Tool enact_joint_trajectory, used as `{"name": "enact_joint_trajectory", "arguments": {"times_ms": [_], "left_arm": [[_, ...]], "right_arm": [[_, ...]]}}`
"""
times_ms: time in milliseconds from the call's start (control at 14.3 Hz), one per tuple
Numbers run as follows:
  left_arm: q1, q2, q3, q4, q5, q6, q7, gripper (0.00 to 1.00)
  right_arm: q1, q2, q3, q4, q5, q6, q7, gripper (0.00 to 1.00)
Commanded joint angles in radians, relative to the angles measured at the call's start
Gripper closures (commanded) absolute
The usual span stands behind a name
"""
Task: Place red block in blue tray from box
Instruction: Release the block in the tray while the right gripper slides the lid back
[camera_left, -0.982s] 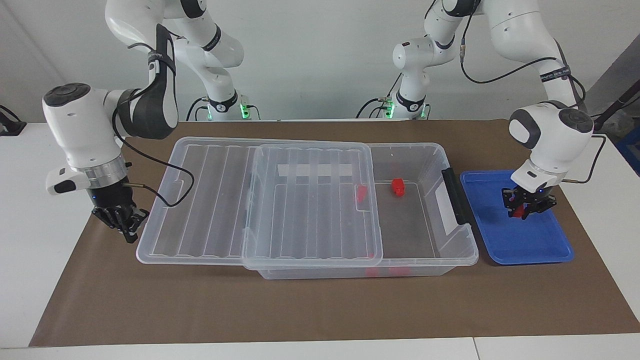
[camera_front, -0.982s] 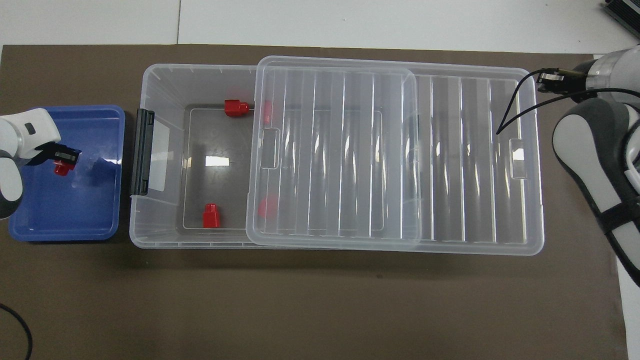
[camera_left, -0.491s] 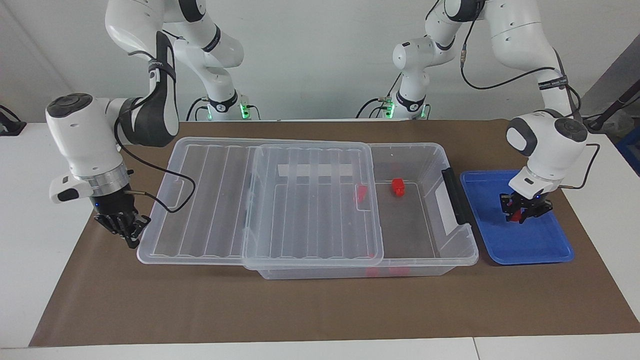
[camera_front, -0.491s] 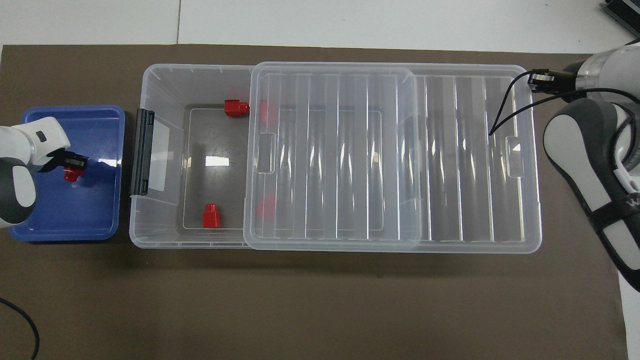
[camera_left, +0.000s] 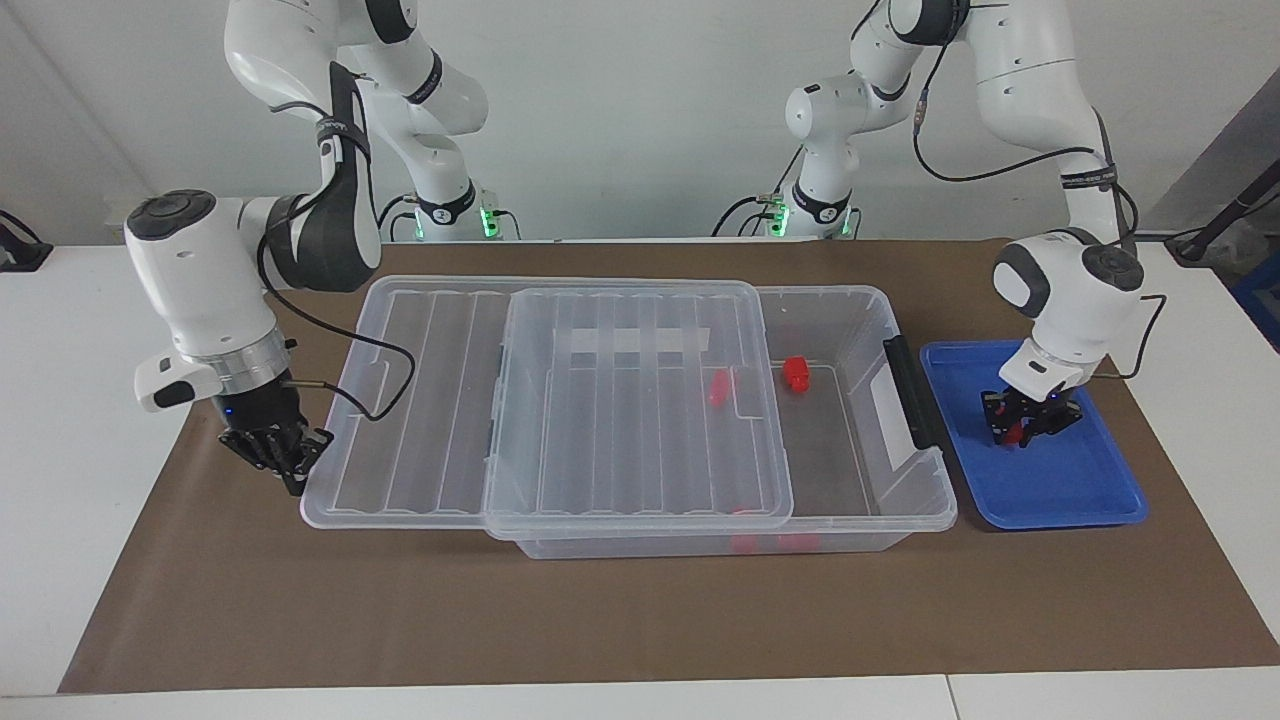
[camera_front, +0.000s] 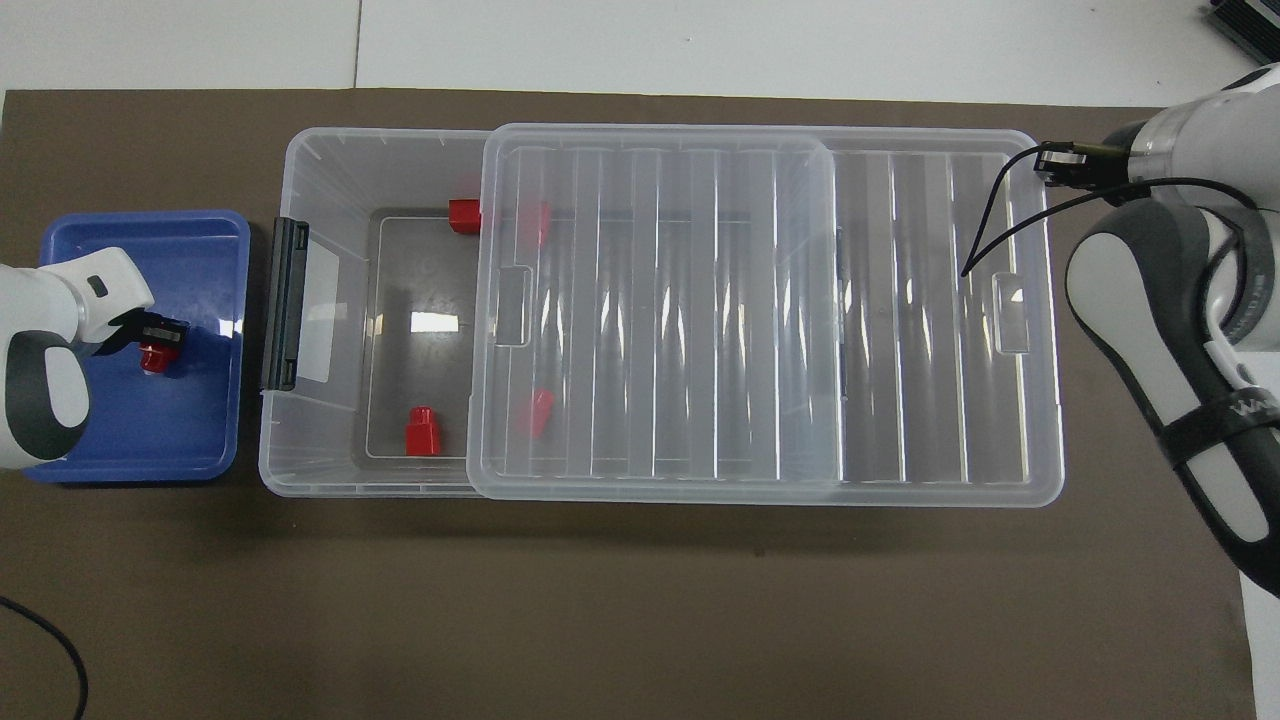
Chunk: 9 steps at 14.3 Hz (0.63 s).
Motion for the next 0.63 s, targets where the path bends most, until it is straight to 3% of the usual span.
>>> {"name": "enact_joint_trajectory", "arguments": {"times_ms": [0, 280, 561], "left_arm": [[0.006, -0.008, -0.006, -0.030, -0.015, 0.032, -0.003, 0.42], [0.005, -0.008, -0.004, -0.030, -0.015, 0.032, -0.001, 0.26], [0.002, -0.008, -0.004, -0.020, -0.015, 0.016, -0.001, 0.25]], "right_arm": [[-0.009, -0.035, 0.013, -0.001, 0.002, -0.084, -0.018, 1.00], [-0.017, -0.072, 0.013, -0.015, 0.002, -0.236, -0.030, 1.00], [-0.020, -0.110, 0.013, -0.081, 0.002, -0.279, -0.099, 1.00]]}}
